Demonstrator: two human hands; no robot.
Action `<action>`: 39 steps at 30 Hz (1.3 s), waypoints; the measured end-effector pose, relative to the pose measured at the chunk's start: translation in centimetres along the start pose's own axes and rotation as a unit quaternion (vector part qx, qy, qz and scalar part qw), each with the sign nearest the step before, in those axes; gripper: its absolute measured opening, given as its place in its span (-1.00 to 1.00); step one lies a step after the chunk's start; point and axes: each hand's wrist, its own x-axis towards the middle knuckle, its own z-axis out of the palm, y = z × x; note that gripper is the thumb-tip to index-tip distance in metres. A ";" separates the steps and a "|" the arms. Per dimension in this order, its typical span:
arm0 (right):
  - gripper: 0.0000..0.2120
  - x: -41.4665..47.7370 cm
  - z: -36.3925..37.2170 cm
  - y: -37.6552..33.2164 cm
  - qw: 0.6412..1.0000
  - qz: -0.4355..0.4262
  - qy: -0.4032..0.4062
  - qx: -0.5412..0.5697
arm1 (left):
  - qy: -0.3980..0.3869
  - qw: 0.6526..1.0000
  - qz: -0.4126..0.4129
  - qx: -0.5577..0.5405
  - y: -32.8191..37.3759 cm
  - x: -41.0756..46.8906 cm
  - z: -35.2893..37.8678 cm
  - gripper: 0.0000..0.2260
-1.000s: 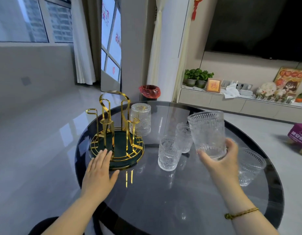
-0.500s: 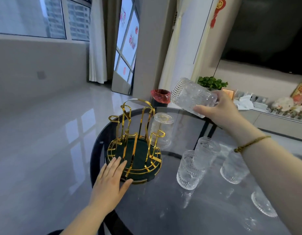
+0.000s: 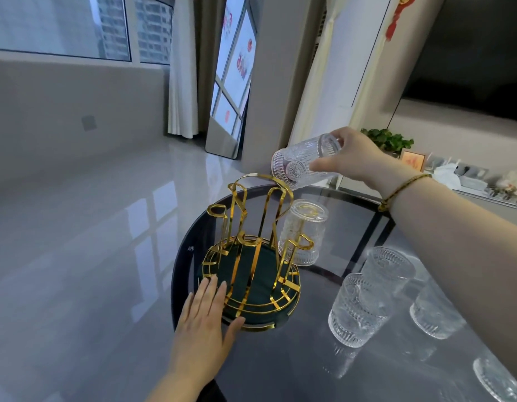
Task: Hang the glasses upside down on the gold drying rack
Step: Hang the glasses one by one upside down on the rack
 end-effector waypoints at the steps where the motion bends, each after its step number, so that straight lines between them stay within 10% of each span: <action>1: -0.28 0.3 0.2 -0.1 1.000 -0.004 -0.007 -0.002 | 0.009 1.000 0.000 0.003 -0.1 0.0 0.2 -0.02; 11: -0.26 2.5 2.3 -1.1 0.995 -0.025 -0.080 -0.051 | -0.064 0.998 -0.015 0.018 0.7 0.0 -1.2 -0.23; 33: -0.39 1.6 8.8 0.3 0.983 -0.002 -0.180 -0.039 | -0.022 0.999 -0.028 0.023 -0.4 0.3 0.1 0.05; 39: -0.42 1.7 9.1 0.5 0.983 -0.006 -0.180 -0.035 | -0.091 0.993 -0.025 0.065 1.1 0.2 -1.4 -0.27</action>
